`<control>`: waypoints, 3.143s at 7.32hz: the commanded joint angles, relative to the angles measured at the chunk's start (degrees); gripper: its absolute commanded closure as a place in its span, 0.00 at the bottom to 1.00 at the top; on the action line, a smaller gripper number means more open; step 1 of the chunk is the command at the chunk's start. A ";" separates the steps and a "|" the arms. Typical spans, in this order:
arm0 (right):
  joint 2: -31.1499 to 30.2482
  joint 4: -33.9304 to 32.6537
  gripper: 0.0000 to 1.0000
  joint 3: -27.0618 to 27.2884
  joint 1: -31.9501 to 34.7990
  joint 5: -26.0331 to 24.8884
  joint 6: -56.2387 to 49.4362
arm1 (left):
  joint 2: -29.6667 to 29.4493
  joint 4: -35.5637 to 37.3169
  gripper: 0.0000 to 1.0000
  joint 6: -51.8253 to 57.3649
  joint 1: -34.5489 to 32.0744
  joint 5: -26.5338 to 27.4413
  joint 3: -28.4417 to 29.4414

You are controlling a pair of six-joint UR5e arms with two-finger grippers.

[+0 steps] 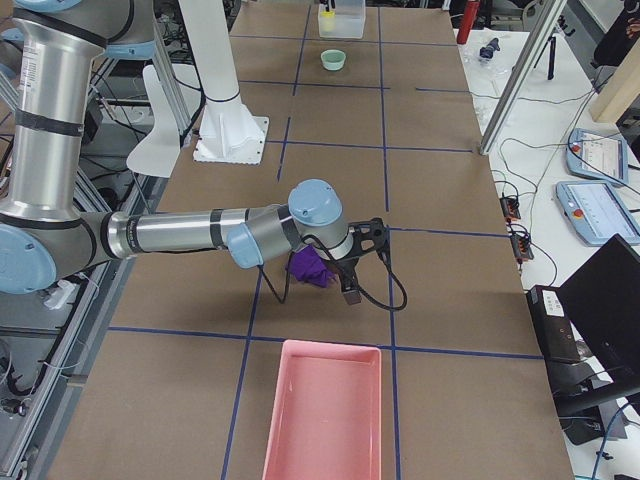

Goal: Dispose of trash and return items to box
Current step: 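Reach the right gripper forward to the purple cloth, then pinch the purple cloth with the right gripper and lift it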

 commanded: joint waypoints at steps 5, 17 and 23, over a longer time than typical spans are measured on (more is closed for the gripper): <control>-0.02 18.30 0.00 1.29 -13.65 -2.44 24.39 | -6.22 1.89 0.00 -9.89 0.11 0.42 -5.02; -4.07 32.78 1.00 -7.33 -49.76 -35.42 38.48 | -12.04 8.77 0.00 -10.15 -0.59 0.25 -9.24; -3.72 17.46 1.00 -4.86 -15.21 -9.98 0.61 | -12.48 14.92 0.00 -17.23 -0.59 0.86 -15.73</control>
